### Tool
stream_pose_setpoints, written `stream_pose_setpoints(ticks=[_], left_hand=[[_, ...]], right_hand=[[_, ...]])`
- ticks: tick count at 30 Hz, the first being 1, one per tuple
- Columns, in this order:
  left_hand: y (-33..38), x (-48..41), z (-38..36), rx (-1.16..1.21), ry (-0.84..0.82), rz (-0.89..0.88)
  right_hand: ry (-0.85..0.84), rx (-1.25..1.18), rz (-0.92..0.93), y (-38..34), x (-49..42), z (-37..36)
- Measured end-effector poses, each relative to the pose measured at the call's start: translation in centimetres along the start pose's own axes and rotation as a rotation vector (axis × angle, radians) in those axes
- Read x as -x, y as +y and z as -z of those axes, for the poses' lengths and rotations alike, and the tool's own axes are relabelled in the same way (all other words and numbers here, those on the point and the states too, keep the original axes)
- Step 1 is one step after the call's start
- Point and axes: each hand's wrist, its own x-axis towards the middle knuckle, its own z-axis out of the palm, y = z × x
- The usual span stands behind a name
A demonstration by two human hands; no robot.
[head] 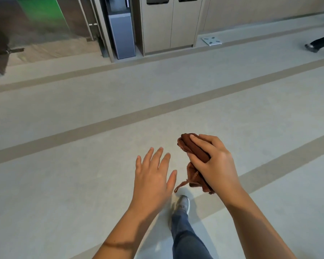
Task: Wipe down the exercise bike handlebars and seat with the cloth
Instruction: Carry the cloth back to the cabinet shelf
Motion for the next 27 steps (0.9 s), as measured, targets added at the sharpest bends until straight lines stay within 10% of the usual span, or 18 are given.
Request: stream_pose_setpoints(ticks=[12,27], left_hand=[[1.6,-31.9,-2.2,0.064,0.062,-0.049],[-15.1,-62.4,-1.8,0.086,0.151,0.065]], right_hand=[[0.024,-0.212,-0.100,7.2,-29.7,0.5],[-0.148,-0.382,-0.134,4.5,-62.7,-13.4]])
